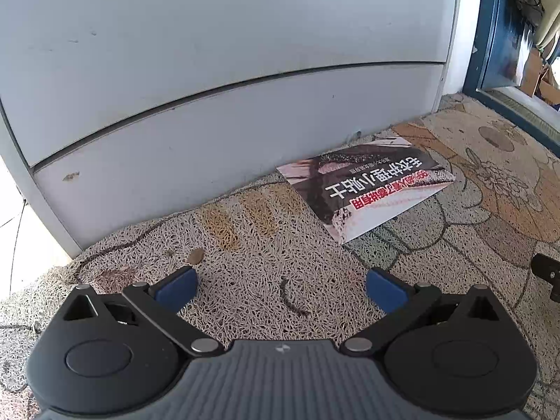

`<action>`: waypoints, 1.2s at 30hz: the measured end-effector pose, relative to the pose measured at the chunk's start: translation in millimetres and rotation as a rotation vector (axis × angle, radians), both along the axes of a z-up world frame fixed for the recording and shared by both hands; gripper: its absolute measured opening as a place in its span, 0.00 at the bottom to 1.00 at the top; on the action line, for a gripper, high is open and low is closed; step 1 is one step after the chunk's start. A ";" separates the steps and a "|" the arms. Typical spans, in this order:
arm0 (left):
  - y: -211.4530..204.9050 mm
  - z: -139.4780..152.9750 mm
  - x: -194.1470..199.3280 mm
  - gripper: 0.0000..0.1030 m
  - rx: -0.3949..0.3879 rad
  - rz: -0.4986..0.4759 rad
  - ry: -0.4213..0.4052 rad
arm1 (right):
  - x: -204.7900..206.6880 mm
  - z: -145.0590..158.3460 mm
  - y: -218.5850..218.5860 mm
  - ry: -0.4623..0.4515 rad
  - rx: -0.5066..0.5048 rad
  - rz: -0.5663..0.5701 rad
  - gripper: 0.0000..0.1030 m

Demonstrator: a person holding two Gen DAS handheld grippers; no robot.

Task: Organize scattered shoes

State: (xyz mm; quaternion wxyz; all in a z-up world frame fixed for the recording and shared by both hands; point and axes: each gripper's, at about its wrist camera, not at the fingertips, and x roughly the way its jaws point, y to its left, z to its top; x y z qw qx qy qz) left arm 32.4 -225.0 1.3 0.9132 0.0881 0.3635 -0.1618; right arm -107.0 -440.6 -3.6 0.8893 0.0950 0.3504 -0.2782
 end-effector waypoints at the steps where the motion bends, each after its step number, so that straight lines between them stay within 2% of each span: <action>1: 0.7 -1.0 -1.7 1.00 -0.003 -0.002 -0.013 | -2.4 -1.2 2.6 -0.004 -0.004 -0.001 1.00; 5: 3.8 -6.4 -9.3 1.00 -0.023 -0.011 -0.072 | -14.9 -4.0 6.5 -0.016 -0.008 -0.005 1.00; 10: 5.0 -7.2 -11.3 1.00 -0.032 -0.012 -0.090 | -33.6 -4.5 -2.1 -0.021 -0.002 -0.005 1.00; 12: 5.2 -7.2 -11.3 1.00 -0.035 -0.012 -0.091 | -8.9 -7.3 12.9 -0.016 -0.008 -0.018 1.00; 19: 5.6 -8.1 -10.7 1.00 -0.040 -0.013 -0.089 | -11.1 -6.2 -0.9 -0.017 -0.001 -0.004 1.00; 29: 6.9 -8.6 -10.6 1.00 -0.043 -0.012 -0.088 | -11.7 -6.7 16.5 -0.016 0.002 -0.005 1.00; 36: 7.2 -8.7 -10.6 1.00 -0.046 -0.012 -0.087 | -8.2 -6.4 9.5 -0.016 0.001 -0.008 1.00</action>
